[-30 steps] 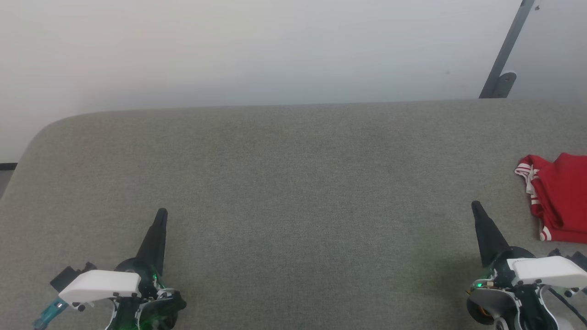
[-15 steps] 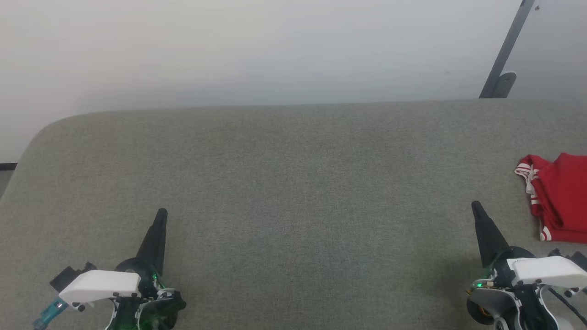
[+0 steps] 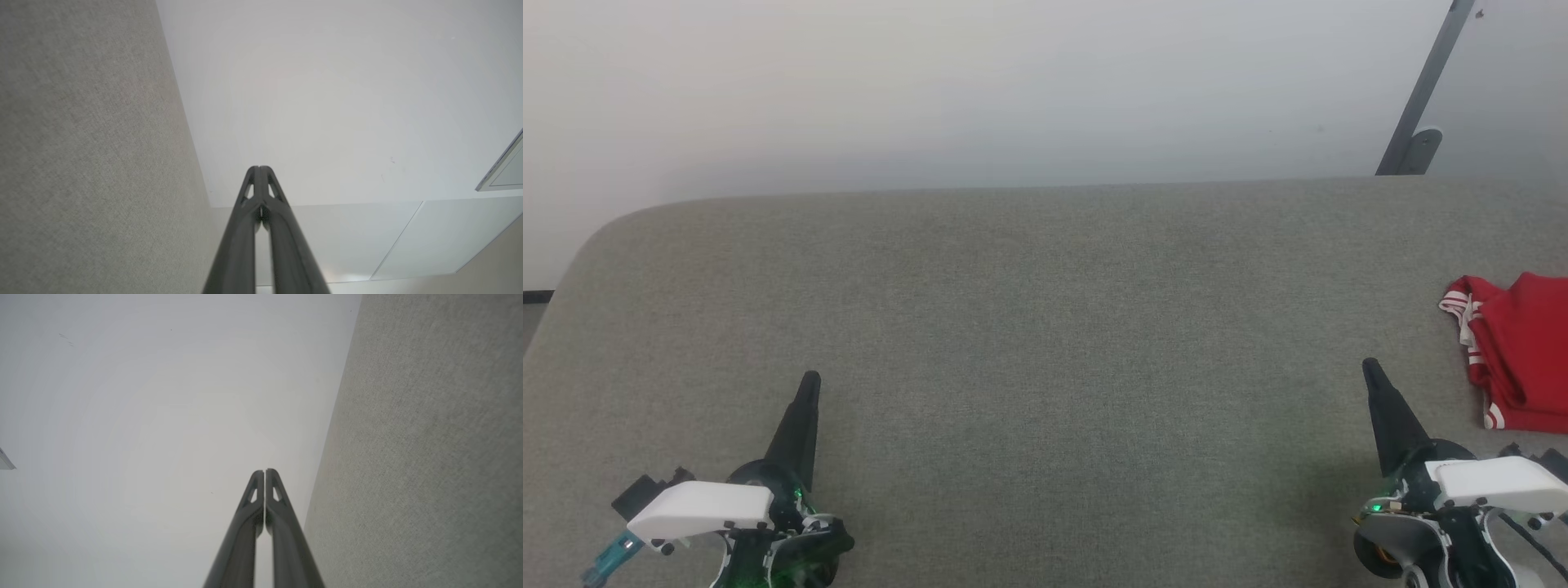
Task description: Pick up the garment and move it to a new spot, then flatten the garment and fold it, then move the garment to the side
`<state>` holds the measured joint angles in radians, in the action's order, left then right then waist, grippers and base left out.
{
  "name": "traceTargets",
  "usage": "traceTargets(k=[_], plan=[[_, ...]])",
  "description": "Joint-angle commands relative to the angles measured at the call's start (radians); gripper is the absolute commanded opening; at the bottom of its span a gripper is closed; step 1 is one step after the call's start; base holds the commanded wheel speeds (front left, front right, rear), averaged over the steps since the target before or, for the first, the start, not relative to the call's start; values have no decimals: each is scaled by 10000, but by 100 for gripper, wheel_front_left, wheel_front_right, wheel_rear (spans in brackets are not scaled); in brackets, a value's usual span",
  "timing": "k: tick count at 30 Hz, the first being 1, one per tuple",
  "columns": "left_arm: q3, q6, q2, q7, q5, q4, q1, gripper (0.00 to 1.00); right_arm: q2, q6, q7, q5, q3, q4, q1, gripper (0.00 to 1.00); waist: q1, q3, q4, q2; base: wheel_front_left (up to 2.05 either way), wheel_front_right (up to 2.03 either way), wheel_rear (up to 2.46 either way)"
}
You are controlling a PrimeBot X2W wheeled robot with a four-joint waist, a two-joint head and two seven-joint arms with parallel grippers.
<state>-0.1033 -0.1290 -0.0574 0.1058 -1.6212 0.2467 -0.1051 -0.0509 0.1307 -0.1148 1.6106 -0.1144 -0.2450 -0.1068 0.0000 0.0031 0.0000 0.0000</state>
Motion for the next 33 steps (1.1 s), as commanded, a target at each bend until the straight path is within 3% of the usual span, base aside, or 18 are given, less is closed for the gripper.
traceTargets(k=[1,33], plan=[[-44,-30,14,60,28,-2,-92,0,36,0,-18,39,-4,-18,-63,0,0,0,0,0,0,0,0],[-81,-32,40,83,56,-1,-97,0,36,0,-14,41,-1,-18,-62,0,0,0,0,0,0,0,0]])
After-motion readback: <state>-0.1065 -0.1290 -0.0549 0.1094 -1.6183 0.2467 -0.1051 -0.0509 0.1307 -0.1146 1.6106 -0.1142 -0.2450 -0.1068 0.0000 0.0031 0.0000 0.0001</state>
